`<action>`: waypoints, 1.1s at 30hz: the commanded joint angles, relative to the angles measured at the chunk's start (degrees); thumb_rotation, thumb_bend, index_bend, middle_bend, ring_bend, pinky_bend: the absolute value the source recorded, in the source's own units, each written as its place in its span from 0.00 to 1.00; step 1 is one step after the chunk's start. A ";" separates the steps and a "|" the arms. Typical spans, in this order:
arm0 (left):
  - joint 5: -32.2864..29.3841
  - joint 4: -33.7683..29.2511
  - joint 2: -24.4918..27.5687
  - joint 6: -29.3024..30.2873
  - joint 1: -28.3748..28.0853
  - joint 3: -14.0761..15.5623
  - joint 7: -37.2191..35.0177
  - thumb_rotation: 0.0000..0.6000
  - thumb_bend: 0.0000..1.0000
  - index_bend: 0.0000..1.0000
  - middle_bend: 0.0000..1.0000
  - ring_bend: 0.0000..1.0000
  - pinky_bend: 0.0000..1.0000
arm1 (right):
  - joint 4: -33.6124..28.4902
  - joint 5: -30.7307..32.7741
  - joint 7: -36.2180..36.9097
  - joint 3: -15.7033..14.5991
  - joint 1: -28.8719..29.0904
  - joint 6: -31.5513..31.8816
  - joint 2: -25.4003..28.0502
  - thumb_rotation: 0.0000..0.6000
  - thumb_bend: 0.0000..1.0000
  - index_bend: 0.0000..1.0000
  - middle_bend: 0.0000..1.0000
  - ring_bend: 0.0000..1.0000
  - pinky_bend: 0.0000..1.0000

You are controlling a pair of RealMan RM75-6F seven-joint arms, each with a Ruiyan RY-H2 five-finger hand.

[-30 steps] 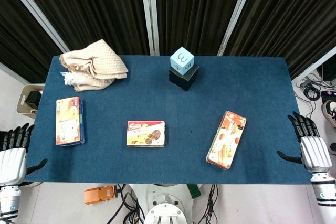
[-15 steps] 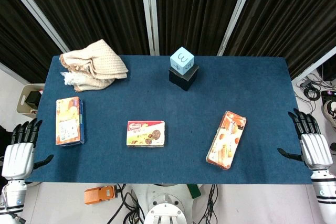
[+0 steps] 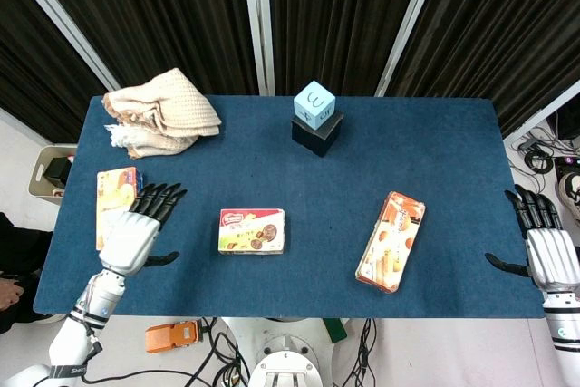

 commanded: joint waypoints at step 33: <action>-66.71 4.72 -25.06 -3.06 -37.92 -7.88 28.66 1.00 0.00 0.00 0.00 0.00 0.00 | 1.48 1.35 1.03 -0.04 -0.13 -1.41 -0.31 1.00 0.09 0.00 0.00 0.00 0.00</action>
